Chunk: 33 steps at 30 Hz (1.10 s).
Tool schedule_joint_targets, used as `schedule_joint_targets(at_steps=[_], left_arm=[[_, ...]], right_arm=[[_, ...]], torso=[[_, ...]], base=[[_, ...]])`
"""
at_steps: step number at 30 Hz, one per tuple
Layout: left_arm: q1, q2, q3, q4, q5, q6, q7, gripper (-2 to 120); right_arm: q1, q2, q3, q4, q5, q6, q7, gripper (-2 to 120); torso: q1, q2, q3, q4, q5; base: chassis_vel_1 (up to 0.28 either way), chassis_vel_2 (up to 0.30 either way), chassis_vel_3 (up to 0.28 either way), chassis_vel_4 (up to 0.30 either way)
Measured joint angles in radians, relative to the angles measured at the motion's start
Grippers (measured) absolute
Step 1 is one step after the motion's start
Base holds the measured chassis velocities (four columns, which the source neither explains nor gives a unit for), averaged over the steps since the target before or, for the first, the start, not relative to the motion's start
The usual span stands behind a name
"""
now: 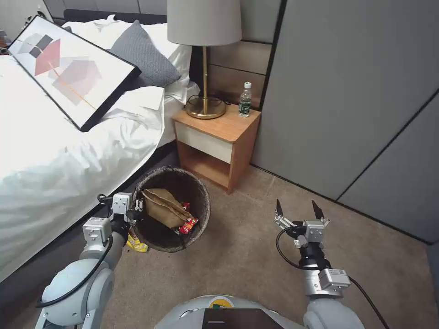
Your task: Pick up the trash bin, then pick up the garbage from the floor and place it into the trash bin.
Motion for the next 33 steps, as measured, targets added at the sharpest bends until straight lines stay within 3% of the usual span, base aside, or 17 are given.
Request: schedule_joint_targets(at_steps=[33], left_arm=[[-0.002, -0.003, 0.001, 0.006, 0.003, 0.0, 0.0, 3]], right_arm=[[0.003, -0.001, 0.0, -0.009, 0.007, 0.004, 0.008, 100]], torso=[[0.0, 0.0, 0.0, 0.0001, 0.0]], base=[[0.054, 0.052, 0.054, 0.051]])
